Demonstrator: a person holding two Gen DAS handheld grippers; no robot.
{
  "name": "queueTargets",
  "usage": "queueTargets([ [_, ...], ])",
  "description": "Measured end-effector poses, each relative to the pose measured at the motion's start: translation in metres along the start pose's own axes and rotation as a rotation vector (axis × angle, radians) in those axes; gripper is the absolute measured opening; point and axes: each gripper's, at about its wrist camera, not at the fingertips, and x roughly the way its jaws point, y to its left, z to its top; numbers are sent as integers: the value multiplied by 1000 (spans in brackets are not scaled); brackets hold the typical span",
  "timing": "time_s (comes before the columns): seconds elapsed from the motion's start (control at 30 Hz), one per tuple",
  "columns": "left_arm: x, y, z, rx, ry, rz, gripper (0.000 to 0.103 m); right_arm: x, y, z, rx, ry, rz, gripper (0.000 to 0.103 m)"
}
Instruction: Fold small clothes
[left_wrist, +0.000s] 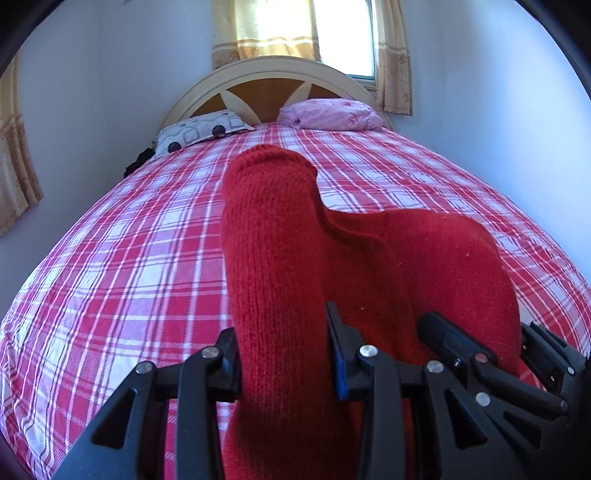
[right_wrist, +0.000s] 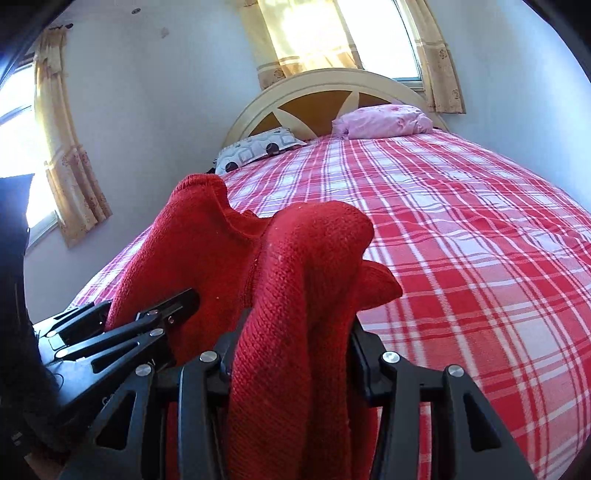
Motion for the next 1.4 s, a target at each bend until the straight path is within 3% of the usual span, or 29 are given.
queueTargets([
  [0.23,-4,18,-10,-22,10,23,37,1,13,-6,-9,13,11,47],
  [0.83,-11,14,-13,-7,-4,16,37,-8,10,-4,28,7,12,47],
  [1.4,-17,60,-9,-77,-22,78,37,15,59,12,-11,21,102,46],
])
